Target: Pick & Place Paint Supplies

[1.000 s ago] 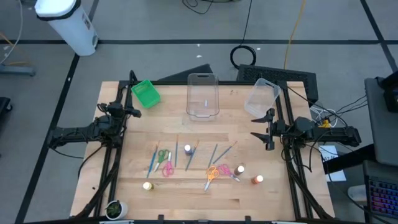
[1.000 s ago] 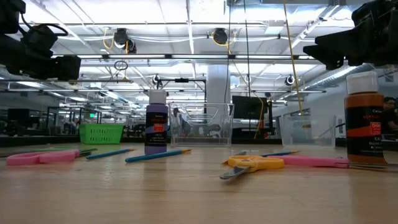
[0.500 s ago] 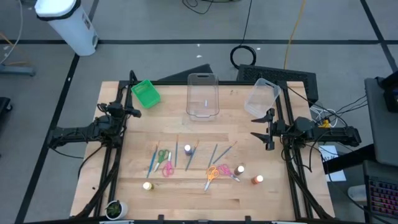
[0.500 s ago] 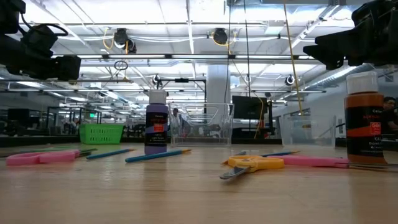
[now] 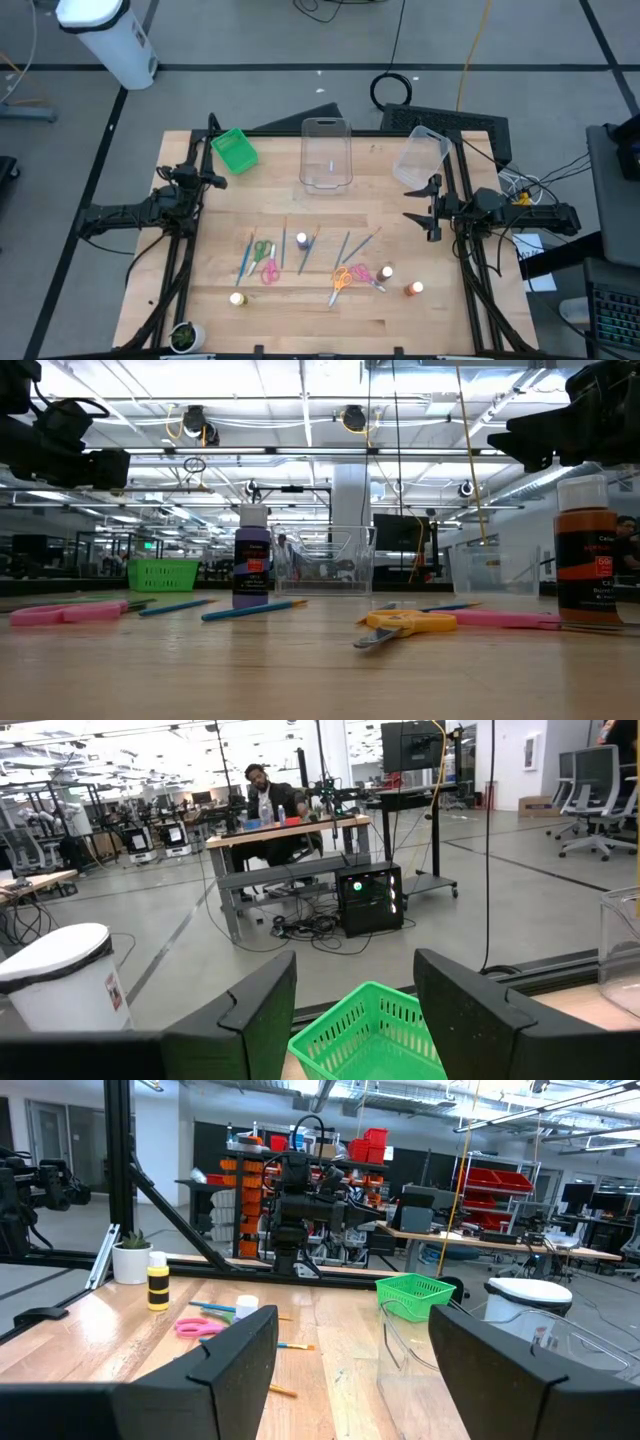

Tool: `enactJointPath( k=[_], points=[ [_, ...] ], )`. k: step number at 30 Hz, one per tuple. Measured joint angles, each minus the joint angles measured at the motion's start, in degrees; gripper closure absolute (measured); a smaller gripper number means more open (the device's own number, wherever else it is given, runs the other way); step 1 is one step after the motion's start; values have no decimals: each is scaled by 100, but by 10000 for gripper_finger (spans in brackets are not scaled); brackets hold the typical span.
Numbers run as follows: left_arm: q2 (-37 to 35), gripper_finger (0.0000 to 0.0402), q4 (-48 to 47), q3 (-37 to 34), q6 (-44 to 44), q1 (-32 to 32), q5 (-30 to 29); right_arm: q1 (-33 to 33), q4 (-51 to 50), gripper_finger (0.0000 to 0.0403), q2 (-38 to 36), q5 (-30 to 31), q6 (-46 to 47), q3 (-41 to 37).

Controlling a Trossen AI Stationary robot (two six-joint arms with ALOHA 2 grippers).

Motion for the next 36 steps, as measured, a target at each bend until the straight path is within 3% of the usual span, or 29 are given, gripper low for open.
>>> enactJointPath(
  k=[18,25,36],
  points=[
    [-1,190,0,-2,0,-1,-1,0,35,151,-2,1,20,0],
    [1,190,1,0,2,0,-1,0,13,151,-2,0,978,-2],
    [1,190,0,-1,1,-1,-1,0,13,151,-2,0,1056,1]
  ],
)
